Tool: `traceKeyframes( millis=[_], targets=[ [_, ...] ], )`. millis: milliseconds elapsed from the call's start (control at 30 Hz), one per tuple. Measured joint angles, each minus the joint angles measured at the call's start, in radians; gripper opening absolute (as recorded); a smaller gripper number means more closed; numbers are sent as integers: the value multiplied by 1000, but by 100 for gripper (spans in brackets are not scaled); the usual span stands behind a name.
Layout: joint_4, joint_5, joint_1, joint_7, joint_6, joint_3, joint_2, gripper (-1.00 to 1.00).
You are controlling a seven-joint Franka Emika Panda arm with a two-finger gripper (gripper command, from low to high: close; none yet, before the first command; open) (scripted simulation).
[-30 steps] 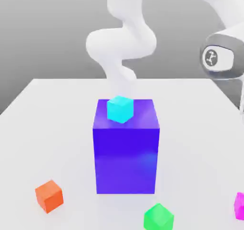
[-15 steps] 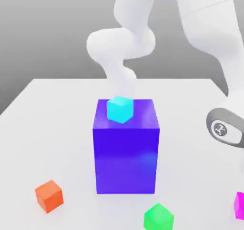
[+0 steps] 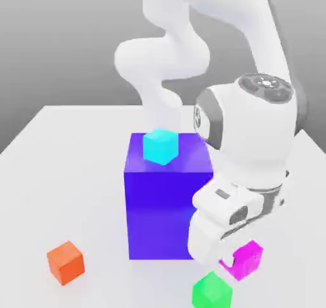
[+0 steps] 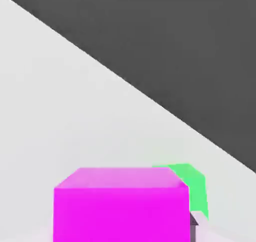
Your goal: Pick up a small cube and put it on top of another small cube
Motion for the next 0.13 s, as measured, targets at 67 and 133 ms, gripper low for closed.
traceKeyframes(
  millis=[67,133],
  targets=[
    [0,2,-1,2,29,-4,29,100],
    [0,2,-1,2,29,-4,29,100]
  ],
)
